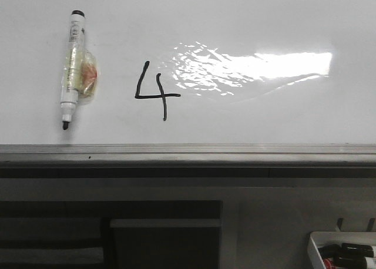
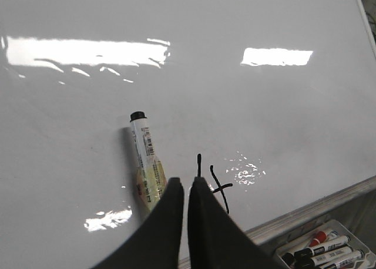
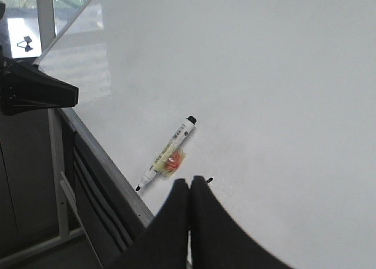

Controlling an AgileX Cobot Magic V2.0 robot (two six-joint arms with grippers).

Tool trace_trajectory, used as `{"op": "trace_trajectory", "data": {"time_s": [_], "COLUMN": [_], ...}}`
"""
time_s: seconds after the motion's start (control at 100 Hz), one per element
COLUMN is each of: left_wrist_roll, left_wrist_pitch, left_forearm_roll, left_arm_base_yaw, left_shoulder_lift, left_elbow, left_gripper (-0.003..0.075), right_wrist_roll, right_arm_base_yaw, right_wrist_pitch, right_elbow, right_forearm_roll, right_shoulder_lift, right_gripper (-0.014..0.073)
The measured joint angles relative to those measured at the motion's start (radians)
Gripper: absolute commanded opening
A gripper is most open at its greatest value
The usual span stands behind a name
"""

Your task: Write number 4 on whiteboard

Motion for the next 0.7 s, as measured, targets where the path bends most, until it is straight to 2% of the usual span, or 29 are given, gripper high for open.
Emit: {"op": "trace_trajectory", "data": {"time_s": [0.19, 0.37, 0.7], "left_wrist_roll": [0.000, 0.000, 0.000], "left_wrist_pitch": [0.095, 0.142, 0.155], "left_forearm_roll": [0.104, 0.124, 0.126], "left_arm_base_yaw": [0.000, 0.000, 0.000], "left_shoulder_lift": [-0.181, -0.257, -0.263], "left_elbow": [0.060, 0.069, 0.069], "left_gripper": [-0.0020, -0.0020, -0.0020], "right_wrist_roll": [0.006, 0.009, 0.009], "right_arm_base_yaw": [0.000, 0.000, 0.000], "right_wrist_pitch": [0.001, 0.107, 0.151], "right_elbow": [0.138, 0.205, 0.209], "right_forearm_roll": [-0.002, -0.002, -0.007], "right_shoulder_lift": [-0.216, -0.380, -0.426], "right_gripper": [-0.0060, -0.0060, -0.0061]}}
